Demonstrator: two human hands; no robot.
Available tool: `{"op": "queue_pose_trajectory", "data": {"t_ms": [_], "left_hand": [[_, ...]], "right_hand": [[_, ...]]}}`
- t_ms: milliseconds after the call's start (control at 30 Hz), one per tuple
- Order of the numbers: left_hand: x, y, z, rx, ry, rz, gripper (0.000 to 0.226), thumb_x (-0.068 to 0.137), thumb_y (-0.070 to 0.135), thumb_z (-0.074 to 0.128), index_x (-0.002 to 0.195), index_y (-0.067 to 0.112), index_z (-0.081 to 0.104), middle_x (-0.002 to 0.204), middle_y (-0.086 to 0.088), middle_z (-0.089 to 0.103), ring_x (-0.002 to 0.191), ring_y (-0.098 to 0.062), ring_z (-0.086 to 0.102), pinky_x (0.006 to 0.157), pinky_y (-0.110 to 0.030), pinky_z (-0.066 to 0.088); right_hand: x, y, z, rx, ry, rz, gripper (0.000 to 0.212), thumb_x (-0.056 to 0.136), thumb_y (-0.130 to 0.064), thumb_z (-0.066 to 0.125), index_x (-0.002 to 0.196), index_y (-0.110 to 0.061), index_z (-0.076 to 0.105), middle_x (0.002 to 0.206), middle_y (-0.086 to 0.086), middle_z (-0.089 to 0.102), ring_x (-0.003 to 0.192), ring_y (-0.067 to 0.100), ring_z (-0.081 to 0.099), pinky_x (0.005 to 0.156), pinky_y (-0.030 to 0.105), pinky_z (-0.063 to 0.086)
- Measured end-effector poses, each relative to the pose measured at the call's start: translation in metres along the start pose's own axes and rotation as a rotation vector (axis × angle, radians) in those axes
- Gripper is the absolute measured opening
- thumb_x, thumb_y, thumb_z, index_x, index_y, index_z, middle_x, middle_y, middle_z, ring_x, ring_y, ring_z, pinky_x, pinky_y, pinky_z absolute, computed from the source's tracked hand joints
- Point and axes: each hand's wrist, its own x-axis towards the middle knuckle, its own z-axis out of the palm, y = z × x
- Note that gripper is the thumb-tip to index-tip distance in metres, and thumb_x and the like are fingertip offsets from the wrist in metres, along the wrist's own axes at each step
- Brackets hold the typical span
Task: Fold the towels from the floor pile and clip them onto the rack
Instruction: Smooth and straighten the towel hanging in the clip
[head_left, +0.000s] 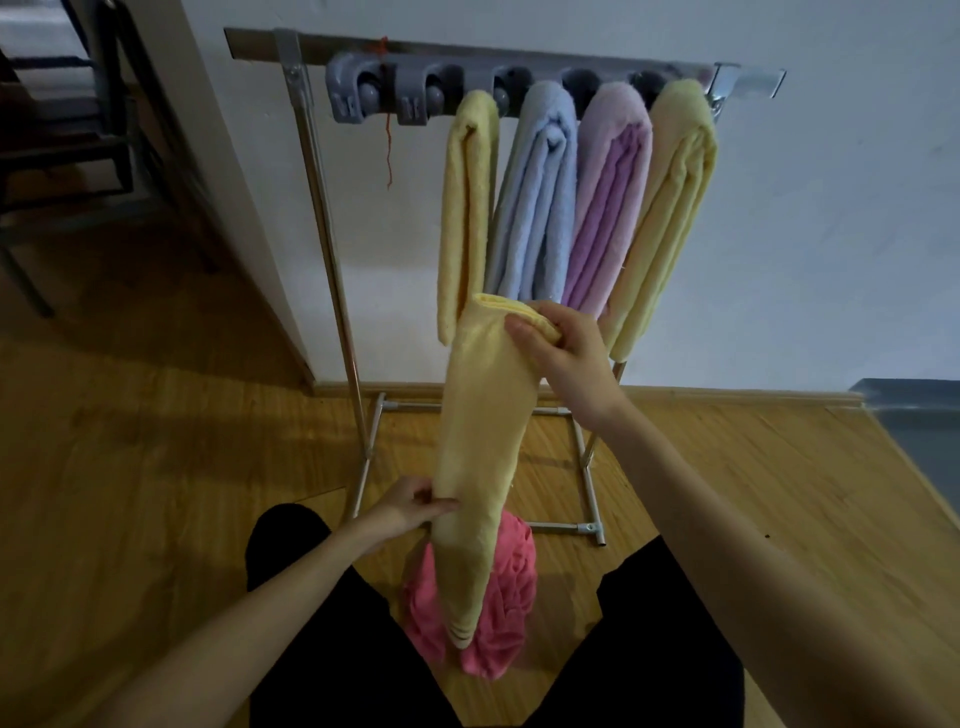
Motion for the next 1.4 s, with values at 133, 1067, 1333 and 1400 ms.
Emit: {"op": "queue_pose_trajectory", "data": {"t_ms": [133,1067,1333,1400], "left_hand": [[0.006,-0.002,0.005,-0.093,0.036,-0.086,0.014,0.091,0.025,0.062,0.102,0.018,0.065,0.105,0.0,0.068,0.099,-0.014,0.063,0.082,-0.024,0.053],[-0.036,0.199,-0.052,0.422,-0.442,0.23,0.02,0.091,0.017,0.057,0.095,0.003,0.07,0.08,0.0,0.068,0.073,-0.01,0.063,0.063,-0.017,0.048],[-0.032,0.193,-0.077,0.467,-0.385,0.188,0.041,0.078,0.031,0.068,0.103,-0.002,0.068,0.099,-0.019,0.069,0.091,-0.03,0.066,0.073,-0.028,0.052],[-0.033,0.192,-0.087,0.482,-0.384,0.174,0.041,0.073,0.029,0.073,0.105,0.004,0.07,0.102,-0.012,0.071,0.095,-0.024,0.068,0.08,-0.031,0.054]], "right_hand": [[-0.009,0.034,-0.02,-0.026,0.383,0.128,0.024,0.094,-0.015,0.058,0.071,-0.015,0.061,0.056,-0.014,0.049,0.056,0.0,0.042,0.053,0.017,0.038],[-0.017,0.062,-0.004,0.319,-0.71,0.354,0.044,0.073,-0.004,0.077,0.113,0.006,0.06,0.112,0.02,0.064,0.107,0.029,0.06,0.099,0.044,0.046],[0.002,0.039,-0.024,0.27,-0.737,0.332,0.013,0.088,-0.01,0.064,0.079,-0.005,0.056,0.075,0.002,0.055,0.073,0.013,0.054,0.066,0.021,0.043],[0.008,0.037,-0.03,0.29,-0.717,0.348,0.021,0.088,-0.012,0.063,0.075,-0.006,0.048,0.069,0.002,0.043,0.066,0.014,0.044,0.061,0.022,0.034]]}}
